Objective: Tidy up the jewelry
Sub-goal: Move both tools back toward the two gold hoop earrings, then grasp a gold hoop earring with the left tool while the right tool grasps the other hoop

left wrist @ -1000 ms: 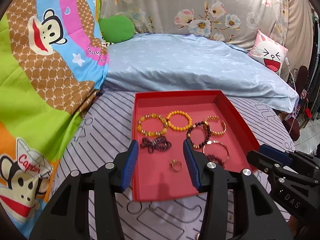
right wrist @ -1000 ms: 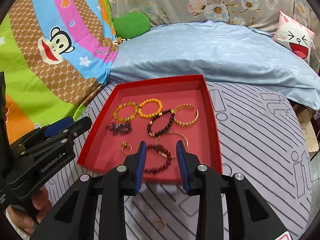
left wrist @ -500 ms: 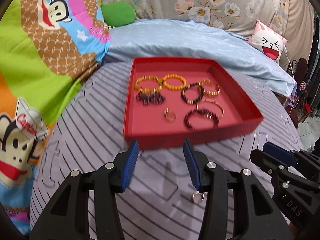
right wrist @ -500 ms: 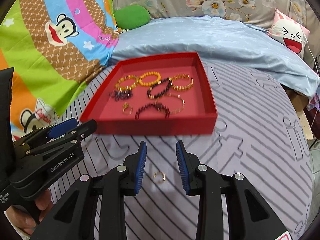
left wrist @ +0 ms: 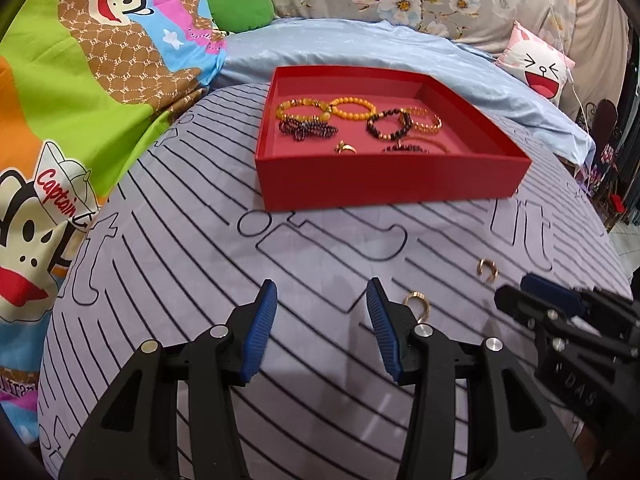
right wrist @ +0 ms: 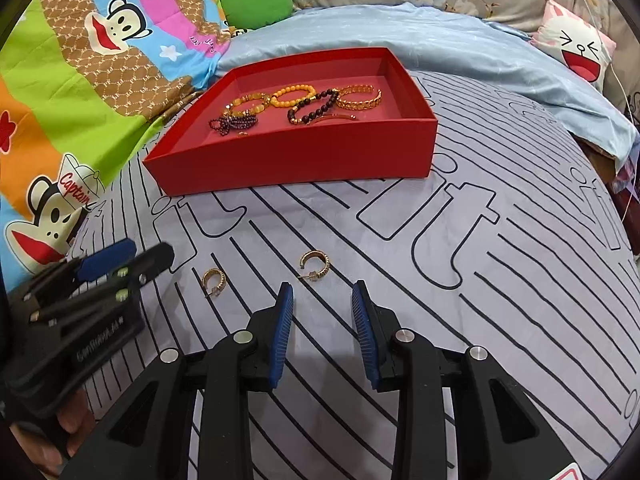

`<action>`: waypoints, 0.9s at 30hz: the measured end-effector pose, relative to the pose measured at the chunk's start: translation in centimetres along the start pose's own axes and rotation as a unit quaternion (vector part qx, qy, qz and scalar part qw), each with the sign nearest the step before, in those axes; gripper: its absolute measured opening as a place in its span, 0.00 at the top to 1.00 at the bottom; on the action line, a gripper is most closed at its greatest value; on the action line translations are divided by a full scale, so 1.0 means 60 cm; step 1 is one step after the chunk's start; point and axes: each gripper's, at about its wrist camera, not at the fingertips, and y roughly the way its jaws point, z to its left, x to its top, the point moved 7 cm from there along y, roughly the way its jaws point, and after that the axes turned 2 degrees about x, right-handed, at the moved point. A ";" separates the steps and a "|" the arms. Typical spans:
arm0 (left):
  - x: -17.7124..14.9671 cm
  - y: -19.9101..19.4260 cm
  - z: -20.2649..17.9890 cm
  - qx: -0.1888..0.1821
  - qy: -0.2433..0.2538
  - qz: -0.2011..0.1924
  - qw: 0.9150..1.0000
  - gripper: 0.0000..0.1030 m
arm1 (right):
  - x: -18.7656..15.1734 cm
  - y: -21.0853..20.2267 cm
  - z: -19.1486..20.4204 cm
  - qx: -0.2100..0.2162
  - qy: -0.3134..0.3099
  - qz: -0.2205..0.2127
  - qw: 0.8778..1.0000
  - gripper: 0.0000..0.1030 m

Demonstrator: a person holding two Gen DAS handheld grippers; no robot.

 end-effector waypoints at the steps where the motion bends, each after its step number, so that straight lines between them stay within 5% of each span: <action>1: -0.002 0.001 0.001 -0.002 -0.001 0.002 1.000 0.57 | 0.002 0.001 0.002 0.000 0.000 -0.001 1.000 0.70; 12: -0.014 -0.005 0.001 -0.005 -0.002 0.000 1.000 0.53 | 0.017 0.027 0.012 -0.005 -0.002 -0.002 1.000 0.70; 19: -0.011 -0.004 -0.001 -0.005 -0.001 -0.001 1.000 0.52 | 0.018 0.031 0.013 -0.029 -0.017 -0.007 0.999 0.83; 27: -0.012 -0.001 -0.005 -0.005 0.000 0.003 1.000 0.52 | 0.013 0.027 0.007 -0.026 -0.012 -0.009 1.000 0.85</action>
